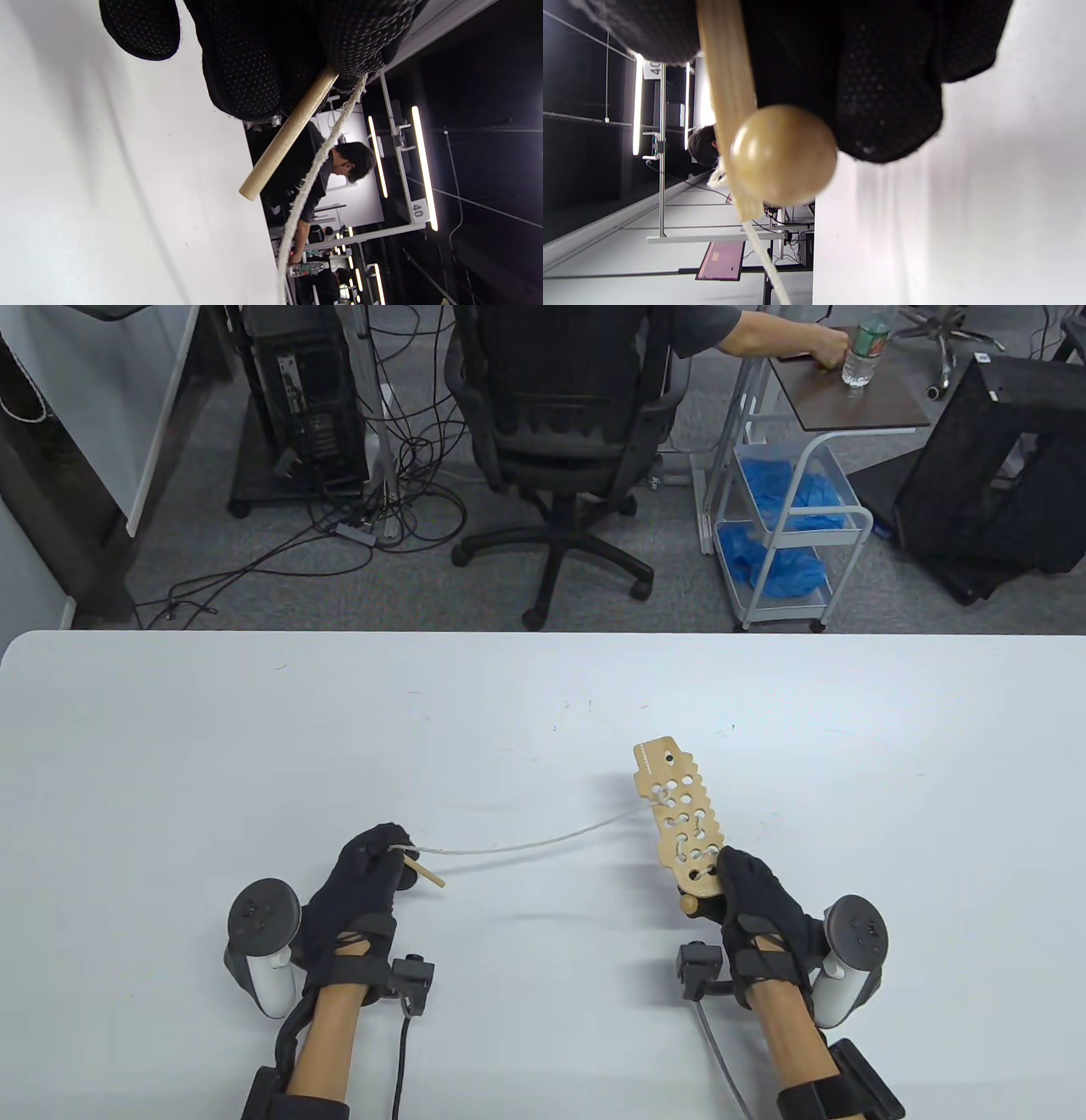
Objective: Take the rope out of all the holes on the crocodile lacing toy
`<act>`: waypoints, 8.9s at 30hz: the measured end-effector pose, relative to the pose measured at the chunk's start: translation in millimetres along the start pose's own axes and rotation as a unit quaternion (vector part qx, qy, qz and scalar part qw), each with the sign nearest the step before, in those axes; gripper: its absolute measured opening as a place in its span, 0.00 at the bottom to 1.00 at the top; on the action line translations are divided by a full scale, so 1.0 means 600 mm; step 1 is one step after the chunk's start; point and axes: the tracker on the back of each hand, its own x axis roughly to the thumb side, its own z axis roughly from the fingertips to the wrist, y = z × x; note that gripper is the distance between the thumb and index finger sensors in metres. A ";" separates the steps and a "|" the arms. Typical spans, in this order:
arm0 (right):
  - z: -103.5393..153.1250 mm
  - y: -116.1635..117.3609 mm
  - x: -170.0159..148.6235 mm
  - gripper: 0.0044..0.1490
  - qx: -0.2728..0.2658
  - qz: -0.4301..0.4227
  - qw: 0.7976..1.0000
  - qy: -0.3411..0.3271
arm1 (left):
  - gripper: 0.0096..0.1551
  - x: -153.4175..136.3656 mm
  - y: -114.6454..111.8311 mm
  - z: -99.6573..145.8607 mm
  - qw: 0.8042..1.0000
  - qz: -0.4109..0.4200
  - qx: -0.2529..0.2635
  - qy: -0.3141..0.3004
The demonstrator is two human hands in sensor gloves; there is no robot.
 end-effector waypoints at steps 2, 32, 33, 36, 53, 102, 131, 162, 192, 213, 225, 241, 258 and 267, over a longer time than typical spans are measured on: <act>0.007 0.013 0.000 0.30 0.020 0.009 1.000 -0.003 | 0.24 0.011 -0.011 0.004 1.000 -0.008 -0.008 -0.019; 0.079 0.125 -0.001 0.29 0.187 0.129 0.970 -0.092 | 0.21 0.112 -0.088 0.065 0.951 -0.214 -0.026 -0.220; 0.080 0.125 -0.001 0.29 0.188 0.129 0.969 -0.093 | 0.21 0.112 -0.088 0.065 0.951 -0.216 -0.027 -0.220; 0.081 0.126 -0.001 0.29 0.190 0.129 0.969 -0.093 | 0.21 0.112 -0.090 0.065 0.949 -0.223 -0.027 -0.221; 0.082 0.126 0.006 0.30 0.198 0.108 0.969 -0.097 | 0.26 0.112 -0.099 0.066 0.940 -0.245 -0.039 -0.235; 0.059 0.091 0.033 0.29 0.198 -0.038 0.975 -0.094 | 0.26 0.050 -0.114 0.027 0.959 0.005 -0.268 -0.094; 0.015 0.020 0.018 0.30 0.069 -0.131 0.989 -0.001 | 0.28 0.026 -0.032 0.004 0.992 0.047 -0.101 -0.064; 0.012 -0.012 0.070 0.29 -0.047 -0.136 0.989 -0.040 | 0.23 -0.018 0.065 0.001 0.991 0.107 0.076 0.008; 0.052 0.132 -0.002 0.29 0.151 -0.109 0.981 -0.056 | 0.21 0.020 -0.052 0.012 0.998 0.007 -0.032 -0.048; 0.090 0.173 0.009 0.30 0.222 -0.114 0.965 -0.074 | 0.21 0.027 -0.076 0.016 0.989 0.089 -0.107 -0.056; 0.095 0.180 0.013 0.29 0.247 -0.133 0.957 -0.076 | 0.22 0.012 -0.095 0.011 0.963 0.194 -0.182 -0.030; 0.099 0.184 0.014 0.30 0.253 -0.119 0.957 -0.081 | 0.22 0.023 -0.109 0.019 0.972 0.119 -0.199 -0.041; 0.097 0.177 0.019 0.30 0.230 -0.064 0.965 -0.108 | 0.28 0.034 -0.125 0.029 0.963 0.121 -0.233 -0.062; 0.094 0.174 0.016 0.30 0.220 -0.051 0.969 -0.104 | 0.37 0.036 -0.131 0.032 0.958 0.128 -0.249 -0.066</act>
